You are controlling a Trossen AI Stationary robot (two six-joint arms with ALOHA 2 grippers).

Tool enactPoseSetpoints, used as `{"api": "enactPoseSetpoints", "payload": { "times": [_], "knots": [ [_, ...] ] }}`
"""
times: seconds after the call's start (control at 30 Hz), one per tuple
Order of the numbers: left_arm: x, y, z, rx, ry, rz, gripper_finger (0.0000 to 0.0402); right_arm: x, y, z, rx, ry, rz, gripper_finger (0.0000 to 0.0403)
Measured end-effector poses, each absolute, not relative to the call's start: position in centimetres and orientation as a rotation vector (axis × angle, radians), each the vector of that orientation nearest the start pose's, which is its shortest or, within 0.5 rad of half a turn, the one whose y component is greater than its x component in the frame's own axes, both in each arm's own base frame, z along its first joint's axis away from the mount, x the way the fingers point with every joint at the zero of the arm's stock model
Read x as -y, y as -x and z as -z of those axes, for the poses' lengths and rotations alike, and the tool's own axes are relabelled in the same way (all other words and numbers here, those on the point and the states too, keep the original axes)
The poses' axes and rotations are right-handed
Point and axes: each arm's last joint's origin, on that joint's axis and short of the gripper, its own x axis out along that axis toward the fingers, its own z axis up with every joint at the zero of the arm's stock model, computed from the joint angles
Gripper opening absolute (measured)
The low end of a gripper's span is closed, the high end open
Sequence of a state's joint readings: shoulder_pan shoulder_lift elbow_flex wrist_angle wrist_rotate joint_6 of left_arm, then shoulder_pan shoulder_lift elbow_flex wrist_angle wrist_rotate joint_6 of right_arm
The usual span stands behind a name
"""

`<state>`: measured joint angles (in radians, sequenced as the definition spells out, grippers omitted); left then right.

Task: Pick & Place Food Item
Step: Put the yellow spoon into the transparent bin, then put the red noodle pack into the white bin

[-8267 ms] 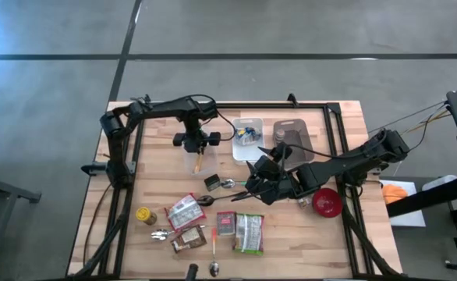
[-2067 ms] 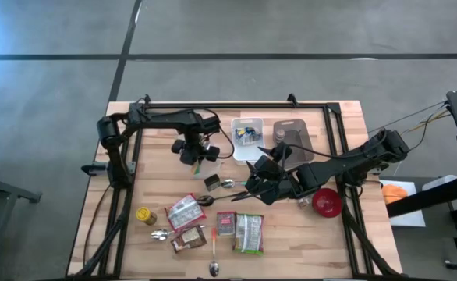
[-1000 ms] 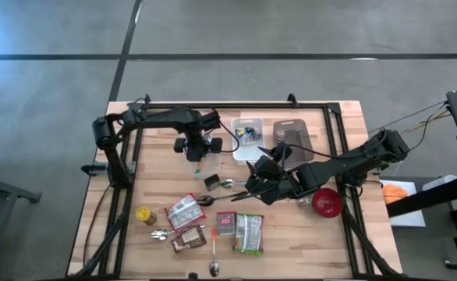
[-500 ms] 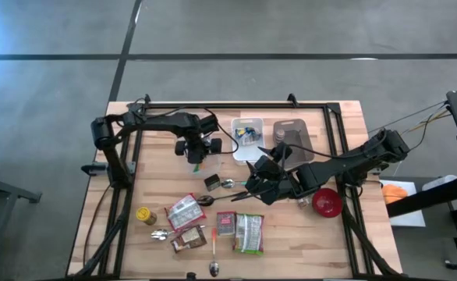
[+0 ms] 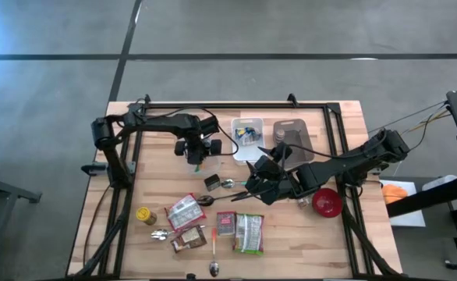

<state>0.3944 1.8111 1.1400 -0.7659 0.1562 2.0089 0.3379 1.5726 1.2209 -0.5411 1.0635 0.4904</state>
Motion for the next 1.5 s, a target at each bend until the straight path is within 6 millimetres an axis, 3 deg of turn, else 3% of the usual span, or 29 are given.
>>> {"api": "enactPoseSetpoints", "payload": {
  "times": [0.47, 0.73, 0.9, 1.2, 1.5],
  "knots": [
    [-11.0, -30.1, -16.3, -0.996, -1.291, 1.188, 0.0229, -8.3, -31.3, -27.6, -0.504, 0.136, 0.813, 0.0293],
    [-9.4, -30.1, -18.5, -0.970, -1.179, 1.058, 0.0243, -8.3, -31.3, -27.6, -0.504, 0.135, 0.812, 0.0293],
    [-7.1, -30.0, -20.9, -0.966, -1.034, 0.917, 0.0207, -8.3, -31.3, -27.6, -0.504, 0.135, 0.812, 0.0293],
    [-1.2, -29.3, -24.3, -1.016, -0.657, 0.630, 0.0076, -8.3, -31.3, -27.6, -0.504, 0.135, 0.812, 0.0293],
    [2.6, -28.9, -24.8, -1.116, -0.263, 0.403, 0.0003, -8.3, -31.3, -27.6, -0.504, 0.135, 0.812, 0.0293]
  ]
}}
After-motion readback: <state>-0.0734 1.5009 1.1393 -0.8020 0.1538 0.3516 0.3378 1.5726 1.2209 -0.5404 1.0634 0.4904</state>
